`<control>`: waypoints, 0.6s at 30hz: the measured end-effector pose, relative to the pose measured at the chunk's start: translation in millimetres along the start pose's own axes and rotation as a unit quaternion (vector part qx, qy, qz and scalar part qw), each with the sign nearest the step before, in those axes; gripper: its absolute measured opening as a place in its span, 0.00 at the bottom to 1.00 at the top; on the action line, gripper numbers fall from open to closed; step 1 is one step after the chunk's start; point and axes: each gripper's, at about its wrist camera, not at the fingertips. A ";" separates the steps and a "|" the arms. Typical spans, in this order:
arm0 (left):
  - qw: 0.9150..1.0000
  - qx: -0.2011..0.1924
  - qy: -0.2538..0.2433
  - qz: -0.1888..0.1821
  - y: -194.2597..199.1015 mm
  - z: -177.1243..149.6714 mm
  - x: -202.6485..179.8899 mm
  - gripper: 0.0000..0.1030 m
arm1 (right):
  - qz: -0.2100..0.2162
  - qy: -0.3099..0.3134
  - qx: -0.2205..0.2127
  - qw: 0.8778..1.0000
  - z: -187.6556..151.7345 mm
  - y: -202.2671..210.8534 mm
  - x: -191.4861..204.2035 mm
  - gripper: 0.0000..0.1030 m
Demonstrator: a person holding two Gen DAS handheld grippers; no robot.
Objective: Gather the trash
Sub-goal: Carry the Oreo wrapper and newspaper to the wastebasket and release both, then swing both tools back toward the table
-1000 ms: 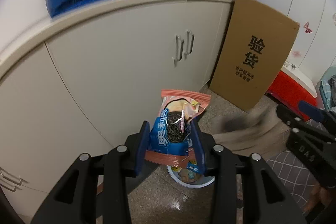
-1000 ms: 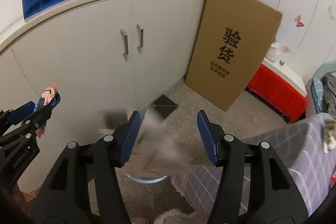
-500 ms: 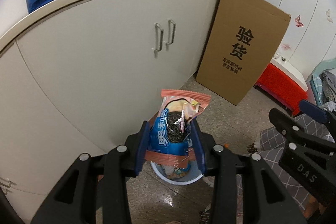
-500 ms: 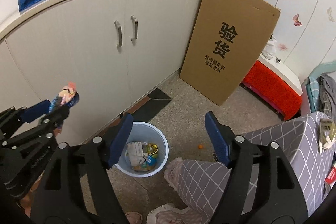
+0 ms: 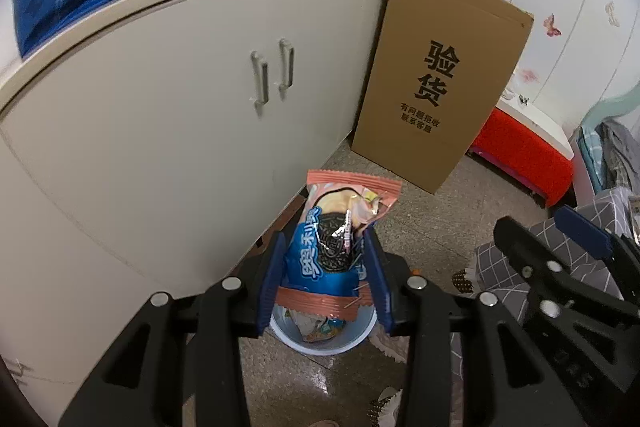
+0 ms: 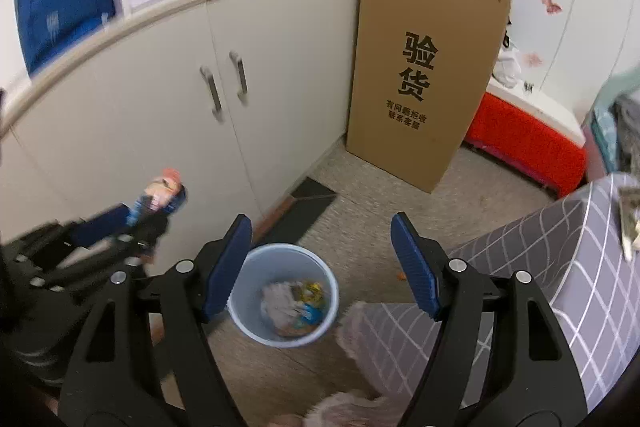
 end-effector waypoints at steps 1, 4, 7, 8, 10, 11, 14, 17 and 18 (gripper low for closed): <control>1.000 0.000 -0.001 0.001 -0.9 1.6 -0.9 0.39 | 0.001 -0.009 -0.008 1.000 0.2 3.1 -2.5 0.69; 1.000 0.006 0.005 -0.009 -3.4 5.7 -2.4 0.41 | -0.002 -0.018 -0.025 1.000 0.8 9.0 -6.7 0.70; 1.000 0.005 0.013 -0.017 -7.9 7.6 -2.7 0.58 | -0.011 -0.028 -0.032 0.999 1.4 10.6 -10.6 0.70; 1.000 0.009 0.021 -0.014 -10.4 8.5 -1.2 0.73 | -0.011 -0.033 -0.033 0.999 1.7 10.9 -12.5 0.70; 0.999 0.014 0.031 -0.026 -13.0 8.2 2.6 0.75 | -0.004 -0.040 -0.038 0.998 2.5 13.2 -16.3 0.71; 0.999 0.017 0.033 -0.029 -13.5 8.3 3.0 0.75 | -0.006 -0.039 -0.039 0.998 3.0 13.6 -16.1 0.71; 0.999 0.020 0.032 -0.025 -12.1 5.2 1.7 0.75 | -0.004 -0.037 -0.044 0.998 2.7 16.4 -13.7 0.72; 0.999 0.013 0.026 -0.017 -3.8 3.6 1.1 0.76 | 0.009 -0.038 -0.044 0.998 2.8 20.1 -11.9 0.72; 0.999 0.010 0.026 -0.016 -0.5 3.3 0.9 0.76 | 0.015 -0.038 -0.043 0.998 2.4 23.0 -11.7 0.72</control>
Point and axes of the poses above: each gripper's, at about its wrist camera, not at the fingertips, and y roughly against the way its jaws point, x to its left, z to its top, and after that the axes turned 14 degrees about x, right-handed
